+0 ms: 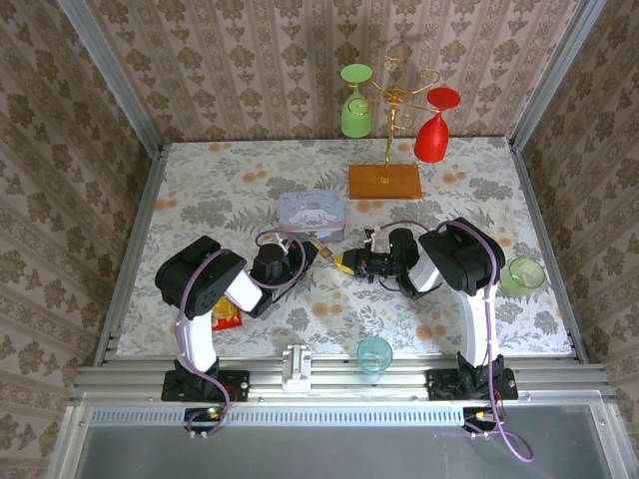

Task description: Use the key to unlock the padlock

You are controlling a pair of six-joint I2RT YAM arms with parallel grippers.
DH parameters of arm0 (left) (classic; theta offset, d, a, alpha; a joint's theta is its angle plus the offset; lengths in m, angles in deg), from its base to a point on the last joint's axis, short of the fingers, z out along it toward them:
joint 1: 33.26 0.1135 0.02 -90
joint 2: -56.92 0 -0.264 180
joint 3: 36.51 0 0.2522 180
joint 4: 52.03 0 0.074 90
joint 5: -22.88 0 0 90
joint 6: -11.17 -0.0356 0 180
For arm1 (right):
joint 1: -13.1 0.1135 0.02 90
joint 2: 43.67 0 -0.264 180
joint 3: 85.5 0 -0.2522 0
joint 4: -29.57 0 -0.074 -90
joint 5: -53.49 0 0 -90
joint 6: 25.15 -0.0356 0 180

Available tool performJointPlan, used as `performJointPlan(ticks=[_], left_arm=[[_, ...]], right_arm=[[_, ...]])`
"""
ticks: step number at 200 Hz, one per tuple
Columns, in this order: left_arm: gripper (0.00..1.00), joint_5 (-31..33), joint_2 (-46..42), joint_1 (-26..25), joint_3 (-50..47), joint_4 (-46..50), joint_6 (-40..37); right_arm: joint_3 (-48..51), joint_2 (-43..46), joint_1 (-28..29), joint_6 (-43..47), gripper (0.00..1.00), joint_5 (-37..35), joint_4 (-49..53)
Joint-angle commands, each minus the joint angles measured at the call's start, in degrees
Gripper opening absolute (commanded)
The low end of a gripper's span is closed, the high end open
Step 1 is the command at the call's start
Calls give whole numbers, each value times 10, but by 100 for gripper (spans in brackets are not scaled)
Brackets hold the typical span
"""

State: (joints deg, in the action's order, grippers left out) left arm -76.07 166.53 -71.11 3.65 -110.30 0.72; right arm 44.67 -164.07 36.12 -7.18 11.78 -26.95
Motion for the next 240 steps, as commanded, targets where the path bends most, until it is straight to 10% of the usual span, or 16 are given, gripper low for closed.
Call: performJointPlan(ticks=[1, 90, 140, 240], left_arm=[[0, -26, 18, -10, 3, -7, -3], [0, -38, 23, -24, -7, -12, 0], [0, -41, 28, -26, -1, -11, -2], [0, -42, 35, -31, -5, -11, -5]], right_arm=[[-14, 0, -8, 11, 0, -3, 13], [-32, 27, -10, 40, 0, -31, 52], [-34, 138, 18, 214, 0, -108, 279], [-32, 139, 27, 207, 0, -132, 249]])
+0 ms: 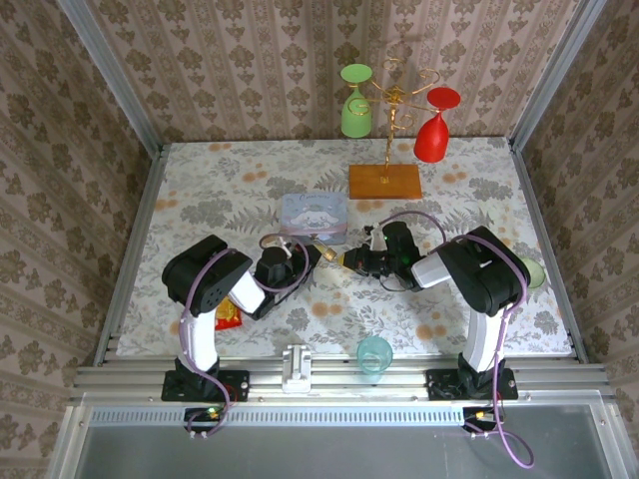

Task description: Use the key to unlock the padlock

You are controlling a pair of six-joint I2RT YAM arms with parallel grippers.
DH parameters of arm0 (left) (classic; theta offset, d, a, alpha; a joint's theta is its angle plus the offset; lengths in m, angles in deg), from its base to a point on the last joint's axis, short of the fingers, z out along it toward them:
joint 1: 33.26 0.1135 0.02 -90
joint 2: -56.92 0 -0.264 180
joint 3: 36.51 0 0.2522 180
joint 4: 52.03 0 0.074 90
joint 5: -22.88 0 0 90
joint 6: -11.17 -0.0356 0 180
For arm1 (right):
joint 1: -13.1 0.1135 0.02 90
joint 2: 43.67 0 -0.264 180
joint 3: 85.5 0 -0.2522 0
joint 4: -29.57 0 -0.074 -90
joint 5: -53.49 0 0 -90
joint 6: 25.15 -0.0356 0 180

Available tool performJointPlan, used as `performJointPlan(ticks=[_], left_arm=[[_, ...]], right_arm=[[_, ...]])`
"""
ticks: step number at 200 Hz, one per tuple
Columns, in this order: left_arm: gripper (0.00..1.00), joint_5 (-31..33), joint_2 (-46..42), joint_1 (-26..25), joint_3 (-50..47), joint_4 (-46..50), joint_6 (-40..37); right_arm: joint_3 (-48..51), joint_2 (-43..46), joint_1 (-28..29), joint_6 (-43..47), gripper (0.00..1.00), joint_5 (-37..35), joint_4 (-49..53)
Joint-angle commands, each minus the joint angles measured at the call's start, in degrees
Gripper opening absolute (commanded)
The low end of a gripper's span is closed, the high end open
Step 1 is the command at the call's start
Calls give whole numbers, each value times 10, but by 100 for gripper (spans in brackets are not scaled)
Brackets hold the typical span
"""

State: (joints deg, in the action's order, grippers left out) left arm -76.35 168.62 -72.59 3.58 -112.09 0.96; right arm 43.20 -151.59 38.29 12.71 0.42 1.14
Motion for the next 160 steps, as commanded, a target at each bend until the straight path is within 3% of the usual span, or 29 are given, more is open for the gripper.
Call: performJointPlan(ticks=[1, 110, 139, 160], left_arm=[[0, -39, 14, -16, -4, 7, -8], [0, -33, 14, -20, -10, 10, -23], [5, -27, 6, -17, -18, 8, -25], [15, -23, -6, -14, -22, 13, -39]], right_arm=[[-18, 15, 6, 7, 0, -18, -32], [-73, 23, 31, 60, 0, -47, 56], [-51, 38, 36, 57, 0, -66, 54], [-26, 52, 36, 66, 0, -81, 74]])
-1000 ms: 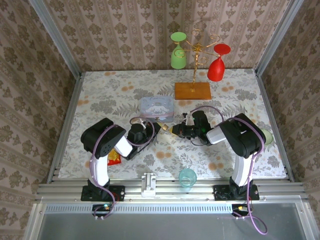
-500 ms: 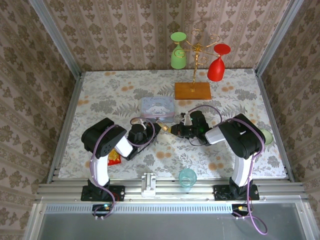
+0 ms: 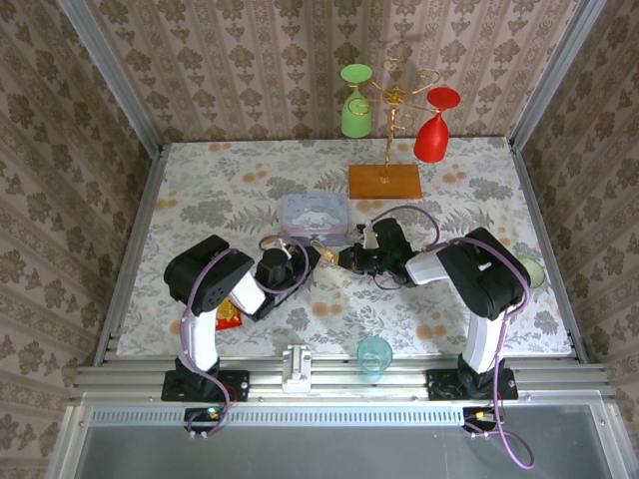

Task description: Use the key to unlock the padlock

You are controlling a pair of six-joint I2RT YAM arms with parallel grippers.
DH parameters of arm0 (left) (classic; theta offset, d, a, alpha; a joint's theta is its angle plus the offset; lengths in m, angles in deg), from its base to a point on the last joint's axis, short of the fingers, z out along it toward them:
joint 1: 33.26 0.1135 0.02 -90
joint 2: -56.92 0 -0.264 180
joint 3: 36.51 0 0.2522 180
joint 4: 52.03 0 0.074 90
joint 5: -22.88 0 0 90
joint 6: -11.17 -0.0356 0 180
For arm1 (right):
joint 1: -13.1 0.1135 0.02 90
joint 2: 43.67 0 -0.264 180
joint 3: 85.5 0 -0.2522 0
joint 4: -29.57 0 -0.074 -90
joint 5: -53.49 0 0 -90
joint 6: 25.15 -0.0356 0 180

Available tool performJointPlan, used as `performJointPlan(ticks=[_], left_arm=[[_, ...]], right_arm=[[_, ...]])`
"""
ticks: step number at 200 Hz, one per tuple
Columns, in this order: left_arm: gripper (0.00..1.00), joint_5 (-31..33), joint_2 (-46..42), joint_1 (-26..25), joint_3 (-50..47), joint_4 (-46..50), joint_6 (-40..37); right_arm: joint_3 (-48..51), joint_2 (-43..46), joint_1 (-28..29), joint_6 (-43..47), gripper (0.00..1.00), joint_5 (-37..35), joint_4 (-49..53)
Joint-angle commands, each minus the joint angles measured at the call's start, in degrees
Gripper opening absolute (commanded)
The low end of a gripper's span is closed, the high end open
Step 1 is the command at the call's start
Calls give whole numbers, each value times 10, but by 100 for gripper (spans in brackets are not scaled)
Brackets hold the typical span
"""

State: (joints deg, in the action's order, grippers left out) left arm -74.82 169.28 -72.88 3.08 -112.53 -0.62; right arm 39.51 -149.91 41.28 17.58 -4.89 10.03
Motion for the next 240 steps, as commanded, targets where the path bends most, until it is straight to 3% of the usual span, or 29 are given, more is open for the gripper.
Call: performJointPlan(ticks=[1, 20, 44, 60, 87, 132, 175, 240], left_arm=[[16, -38, -13, -12, -17, 18, -24], [37, -31, -21, -9, -19, 31, -39], [54, -17, -30, -10, -22, 39, -58], [60, -14, -35, -9, -13, 53, -74], [62, -20, -15, -18, 15, 55, -79], [58, 2, -7, -29, 26, 37, -73], [30, 5, 19, -38, 27, 17, -61], [22, 9, 25, -36, 20, 8, -53]], right_arm=[[11, 36, 6, 17, 0, -28, -15], [29, 43, 6, 5, 0, -22, -31], [37, 57, 7, -5, 0, -22, -25], [40, 62, 8, 1, 0, -27, -10], [41, 61, 9, -4, 0, -22, -16], [44, 59, 19, -17, 0, -22, -21], [42, 53, 19, -15, 0, -28, -16], [33, 49, 20, -16, 4, -20, -10]])
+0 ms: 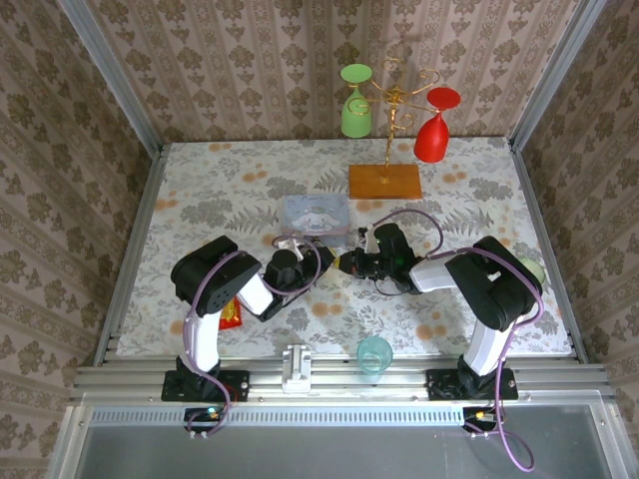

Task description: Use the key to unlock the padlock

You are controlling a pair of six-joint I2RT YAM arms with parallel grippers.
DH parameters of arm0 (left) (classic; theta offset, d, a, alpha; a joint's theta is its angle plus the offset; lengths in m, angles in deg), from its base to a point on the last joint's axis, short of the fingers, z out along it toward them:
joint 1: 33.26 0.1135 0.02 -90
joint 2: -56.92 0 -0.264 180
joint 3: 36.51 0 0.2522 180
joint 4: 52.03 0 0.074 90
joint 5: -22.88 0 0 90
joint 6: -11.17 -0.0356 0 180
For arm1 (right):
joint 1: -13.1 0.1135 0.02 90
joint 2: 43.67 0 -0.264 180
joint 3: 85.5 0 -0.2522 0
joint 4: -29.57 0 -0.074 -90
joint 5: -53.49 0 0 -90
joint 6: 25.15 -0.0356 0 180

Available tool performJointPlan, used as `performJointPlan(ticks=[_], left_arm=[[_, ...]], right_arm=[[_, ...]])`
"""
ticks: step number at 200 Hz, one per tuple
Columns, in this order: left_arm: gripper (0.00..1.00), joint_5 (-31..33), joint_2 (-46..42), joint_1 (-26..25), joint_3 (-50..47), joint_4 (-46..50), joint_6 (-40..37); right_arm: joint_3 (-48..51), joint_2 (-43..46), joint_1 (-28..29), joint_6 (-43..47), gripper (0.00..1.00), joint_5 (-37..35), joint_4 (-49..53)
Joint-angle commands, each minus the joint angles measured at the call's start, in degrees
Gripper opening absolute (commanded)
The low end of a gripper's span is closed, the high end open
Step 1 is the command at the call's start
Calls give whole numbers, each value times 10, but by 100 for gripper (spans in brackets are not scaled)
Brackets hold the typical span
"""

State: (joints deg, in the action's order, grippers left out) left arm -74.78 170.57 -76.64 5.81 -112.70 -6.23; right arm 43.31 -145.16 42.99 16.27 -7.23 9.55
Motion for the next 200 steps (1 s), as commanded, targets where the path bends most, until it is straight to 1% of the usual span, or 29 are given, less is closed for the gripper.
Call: performJointPlan(ticks=[1, 23, 35, 44, 55, 72, 93, 114, 130, 148, 163, 181, 200], left_arm=[[21, 9, 12, 2, -7, 10, 4], [19, 7, 12, 6, -9, 9, 8], [18, 5, 12, 8, -9, 9, 8], [16, 3, 10, 10, -8, 9, 6], [15, 2, 8, 12, -9, 10, 4], [14, -2, 7, 14, -8, 9, 8], [13, -6, 6, 16, -5, 9, 8], [13, -11, 5, 16, -4, 9, 12], [13, -14, 1, 17, -6, 8, 17], [12, -18, -5, 18, -6, 8, 21], [11, -21, -8, 20, -6, 5, 29], [10, -27, -12, 21, -5, 4, 36], [10, -27, -22, 22, -7, 5, 32]], right_arm=[[-5, 2, 3, -3, 5, 3, -5], [-8, 0, 2, -3, 19, 7, -8], [-5, 12, 1, 10, 33, -5, 5], [-4, 31, 2, 37, 41, -37, 44], [-10, 61, 8, 87, 45, -85, 115], [-30, 93, 24, 162, 46, -142, 211], [-55, 101, 46, 225, 46, -190, 273], [-65, 101, 76, 273, 45, -226, 282], [-67, 94, 100, 311, 44, -258, 266], [-70, 72, 105, 322, 41, -277, 246], [-86, 46, 103, 323, 40, -269, 247], [-78, 26, 103, 311, 40, -224, 192], [-69, 12, 96, 288, 38, -215, 161]])
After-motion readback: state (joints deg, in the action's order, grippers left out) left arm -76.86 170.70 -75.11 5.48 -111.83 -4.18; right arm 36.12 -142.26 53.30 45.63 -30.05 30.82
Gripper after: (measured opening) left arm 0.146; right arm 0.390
